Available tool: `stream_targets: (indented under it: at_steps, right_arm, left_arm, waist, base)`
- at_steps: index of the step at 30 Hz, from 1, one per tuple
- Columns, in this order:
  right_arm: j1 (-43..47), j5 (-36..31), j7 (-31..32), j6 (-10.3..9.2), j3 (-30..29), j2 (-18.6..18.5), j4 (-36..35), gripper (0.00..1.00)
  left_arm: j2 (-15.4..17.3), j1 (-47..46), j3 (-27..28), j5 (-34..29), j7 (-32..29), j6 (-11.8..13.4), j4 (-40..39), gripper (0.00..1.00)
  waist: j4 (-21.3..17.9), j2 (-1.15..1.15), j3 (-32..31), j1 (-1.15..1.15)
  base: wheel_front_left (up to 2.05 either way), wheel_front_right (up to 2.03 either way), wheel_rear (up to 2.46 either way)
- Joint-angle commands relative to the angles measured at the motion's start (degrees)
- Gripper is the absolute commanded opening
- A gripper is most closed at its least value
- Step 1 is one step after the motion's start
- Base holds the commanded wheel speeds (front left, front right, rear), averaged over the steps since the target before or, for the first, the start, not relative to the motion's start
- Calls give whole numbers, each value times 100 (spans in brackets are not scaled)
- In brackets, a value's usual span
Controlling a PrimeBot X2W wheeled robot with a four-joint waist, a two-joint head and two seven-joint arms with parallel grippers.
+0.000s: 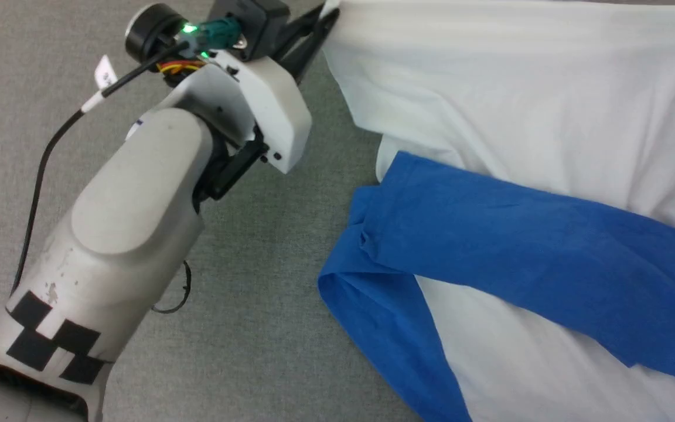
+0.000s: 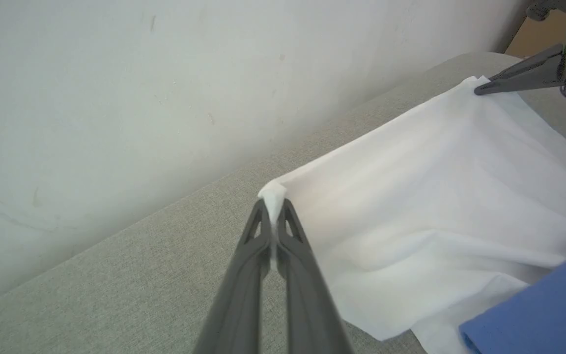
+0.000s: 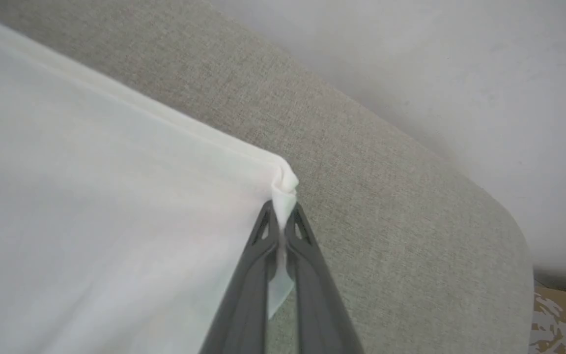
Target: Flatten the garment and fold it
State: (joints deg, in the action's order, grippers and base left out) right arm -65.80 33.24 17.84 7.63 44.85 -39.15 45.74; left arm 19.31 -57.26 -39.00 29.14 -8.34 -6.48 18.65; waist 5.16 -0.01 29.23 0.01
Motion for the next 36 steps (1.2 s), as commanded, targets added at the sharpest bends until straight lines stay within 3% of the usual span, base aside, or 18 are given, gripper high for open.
stream_targets:
  at_steps: [1, 11, 18, 26, 36]
  right_arm:
    - [19, -87, -155, -14, -40, 52, 111, 0]
    - [152, -442, -1663, -14, -341, 513, 698, 0]
    - [739, -224, -2184, -14, -390, 606, 529, 0]
    - [1872, 336, -2092, -14, -539, 297, -323, 0]
    - [3780, 769, -1390, -14, -1078, -467, -2003, 0]
  left_arm:
    - [65, -28, 74, 10, 92, 46, 76, 0]
    - [175, 96, 165, -64, 728, 132, 496, 0]
    - [354, 652, 144, 48, 785, 225, 171, 0]
    - [832, 1991, 135, 483, 358, 532, -1227, 0]
    - [1565, 3916, -179, 877, -315, 1072, -2821, 0]
  waist:
    - [-393, 1, -455, -1]
    - [-839, 1, -1389, -1]
    - [-891, 1, -2069, -1]
    - [-802, 1, -2598, -1]
    - [-720, 1, -2751, -1]
  base:
    - [0, 0, 0]
    - [0, 0, 0]
    - [0, 0, 0]
    - [0, 0, 0]
    - [0, 0, 0]
